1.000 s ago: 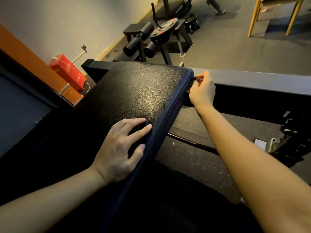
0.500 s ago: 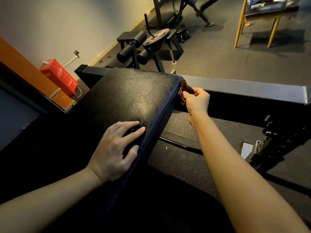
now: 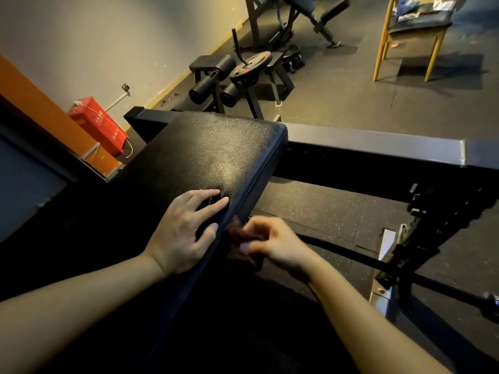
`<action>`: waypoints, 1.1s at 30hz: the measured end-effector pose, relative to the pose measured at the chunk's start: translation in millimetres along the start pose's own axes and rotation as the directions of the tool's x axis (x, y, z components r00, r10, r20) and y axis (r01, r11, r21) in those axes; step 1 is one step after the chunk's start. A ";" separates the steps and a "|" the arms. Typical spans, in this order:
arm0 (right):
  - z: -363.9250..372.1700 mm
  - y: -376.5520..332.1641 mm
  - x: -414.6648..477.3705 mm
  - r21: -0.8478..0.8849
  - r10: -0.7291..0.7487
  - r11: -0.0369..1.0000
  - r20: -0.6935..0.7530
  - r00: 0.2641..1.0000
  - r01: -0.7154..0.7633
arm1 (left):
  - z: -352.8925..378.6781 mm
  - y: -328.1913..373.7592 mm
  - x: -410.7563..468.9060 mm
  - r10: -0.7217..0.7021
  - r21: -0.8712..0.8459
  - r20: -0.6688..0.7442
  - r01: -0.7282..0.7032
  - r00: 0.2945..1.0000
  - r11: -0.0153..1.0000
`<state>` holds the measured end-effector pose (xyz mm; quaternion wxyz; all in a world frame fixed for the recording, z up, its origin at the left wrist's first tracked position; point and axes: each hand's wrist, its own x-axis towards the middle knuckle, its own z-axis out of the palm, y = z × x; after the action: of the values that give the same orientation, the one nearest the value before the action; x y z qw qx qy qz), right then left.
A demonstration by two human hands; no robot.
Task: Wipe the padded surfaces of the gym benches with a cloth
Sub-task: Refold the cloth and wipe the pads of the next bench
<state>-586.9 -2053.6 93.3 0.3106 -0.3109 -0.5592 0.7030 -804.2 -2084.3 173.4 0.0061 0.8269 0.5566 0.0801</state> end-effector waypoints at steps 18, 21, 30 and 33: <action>-21.7 -35.6 2.6 -0.043 0.075 0.996 0.017 0.997 -0.075 | -0.9 0.0 -0.2 -0.021 -0.092 -0.044 0.017 0.999 0.996; -50.3 -42.7 6.4 -0.101 0.122 0.985 -0.175 0.977 -0.142 | 0.3 -0.1 -0.5 -0.013 -0.095 -0.047 0.008 0.999 0.995; -107.6 -55.9 88.8 0.161 0.141 0.986 -0.670 0.729 -0.043 | -9.7 -0.1 4.7 -0.051 -0.078 0.045 0.054 0.998 0.995; -69.1 -41.8 85.5 -0.001 0.024 0.999 -0.666 0.745 -0.034 | -15.6 2.5 12.8 -0.088 -0.066 0.021 0.089 0.996 0.994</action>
<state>-581.5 -1938.0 114.0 0.4765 -0.5519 -0.4114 0.5469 -799.4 -2074.7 190.7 0.0422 0.8014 0.5896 0.0907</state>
